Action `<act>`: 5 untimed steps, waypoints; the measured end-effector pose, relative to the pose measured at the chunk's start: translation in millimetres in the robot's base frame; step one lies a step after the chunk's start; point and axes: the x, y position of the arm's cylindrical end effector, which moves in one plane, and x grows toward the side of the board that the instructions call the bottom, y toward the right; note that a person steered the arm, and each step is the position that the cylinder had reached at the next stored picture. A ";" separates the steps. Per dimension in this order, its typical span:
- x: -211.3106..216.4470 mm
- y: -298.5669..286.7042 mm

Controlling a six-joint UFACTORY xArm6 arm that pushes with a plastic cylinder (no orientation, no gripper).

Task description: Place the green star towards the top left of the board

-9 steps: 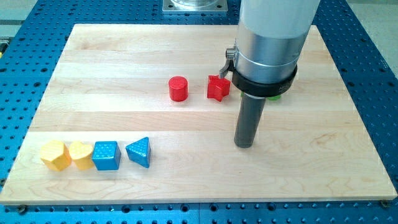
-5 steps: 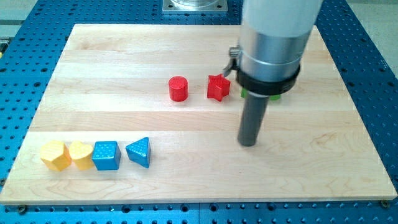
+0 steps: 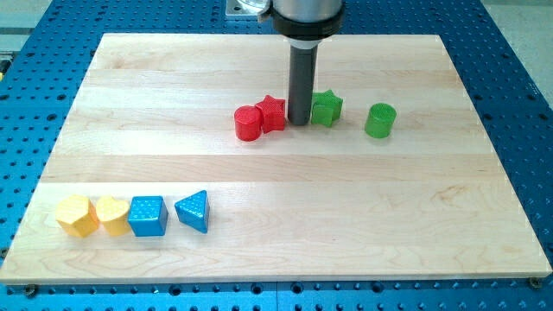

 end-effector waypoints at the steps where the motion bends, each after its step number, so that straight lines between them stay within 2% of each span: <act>1: 8.6 38.2; 2: 25.2 48.3; 3: 5.3 81.5; 4: -55.8 78.1; 5: -84.8 78.0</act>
